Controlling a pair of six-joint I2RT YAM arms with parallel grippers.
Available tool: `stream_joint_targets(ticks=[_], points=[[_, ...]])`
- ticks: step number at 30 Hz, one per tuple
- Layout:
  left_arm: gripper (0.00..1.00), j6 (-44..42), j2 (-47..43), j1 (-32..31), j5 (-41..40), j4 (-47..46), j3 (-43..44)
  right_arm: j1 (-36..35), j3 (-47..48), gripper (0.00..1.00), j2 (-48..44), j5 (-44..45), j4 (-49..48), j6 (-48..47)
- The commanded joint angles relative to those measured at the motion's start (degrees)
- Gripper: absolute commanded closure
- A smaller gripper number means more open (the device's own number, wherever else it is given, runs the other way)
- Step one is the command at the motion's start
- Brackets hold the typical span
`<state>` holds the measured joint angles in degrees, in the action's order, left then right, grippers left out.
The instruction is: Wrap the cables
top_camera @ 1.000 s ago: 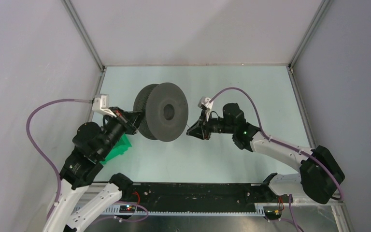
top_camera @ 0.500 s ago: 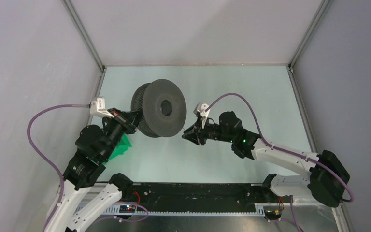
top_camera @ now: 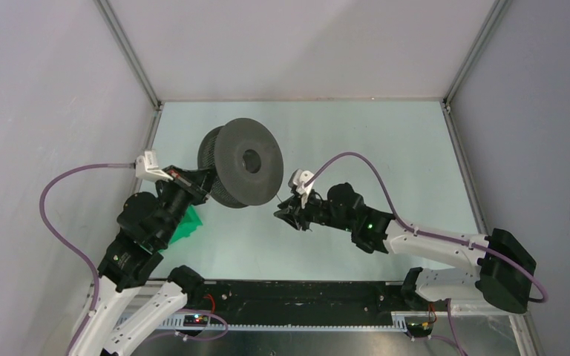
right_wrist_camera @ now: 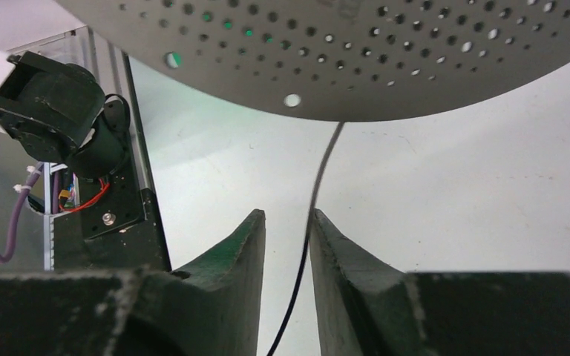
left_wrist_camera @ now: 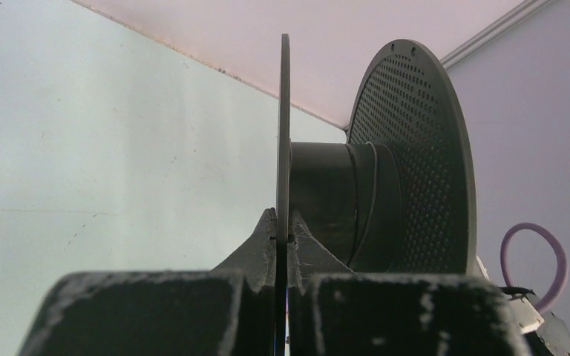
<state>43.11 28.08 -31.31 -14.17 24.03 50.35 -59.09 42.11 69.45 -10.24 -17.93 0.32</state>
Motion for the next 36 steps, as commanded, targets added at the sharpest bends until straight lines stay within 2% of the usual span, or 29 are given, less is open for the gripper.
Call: stream_joint_targets(ticks=[1, 6, 8, 9, 11, 12, 14, 18, 24, 30, 36], points=[[1.0, 2.2, -0.6, 0.5, -3.0, -7.8, 0.1, -2.3, 0.1, 0.65, -1.0, 5.7, -2.0, -2.8], [1.0, 1.7, -0.4, 0.5, -3.6, -7.8, 0.2, -4.1, 0.1, 0.63, -1.3, 9.7, -1.2, -5.2], [1.0, 1.7, -0.2, 0.5, -3.6, -7.8, 0.2, -4.6, 0.1, 0.67, -1.1, 11.1, -1.1, -6.2], [1.0, 1.8, -0.1, 0.5, -3.6, -7.8, 0.3, -4.8, 0.1, 0.74, -1.1, 12.0, -1.1, -6.5], [1.0, 1.9, -0.1, 0.5, -3.5, -7.7, 0.3, -4.9, 0.1, 0.81, -0.7, 12.2, -1.3, -7.3], [1.0, 2.0, 0.0, 0.5, -3.4, -7.8, 0.4, -4.9, 0.1, 0.81, -0.4, 12.2, -1.3, -7.8], [1.0, 2.2, -0.1, 0.5, -3.4, -7.8, 0.4, -4.8, 0.1, 0.79, -0.2, 12.0, -1.4, -8.3], [1.0, 2.2, -0.3, 0.5, -3.2, -7.8, 0.2, -3.1, -1.0, 0.67, -0.3, 9.3, -3.5, -10.6], [1.0, 0.9, -0.7, 0.5, 0.1, -7.7, 1.1, 7.0, -5.8, 0.58, -3.3, -3.8, -11.3, -7.0], [1.0, -0.9, -0.6, 0.5, 7.1, -7.6, 1.6, 18.6, -7.8, 0.55, -7.3, -17.8, -14.3, -4.6], [1.0, 0.8, -0.2, 0.5, 9.7, -7.6, 1.9, 22.6, -7.8, 0.54, -5.5, -28.5, -18.4, 2.8]])
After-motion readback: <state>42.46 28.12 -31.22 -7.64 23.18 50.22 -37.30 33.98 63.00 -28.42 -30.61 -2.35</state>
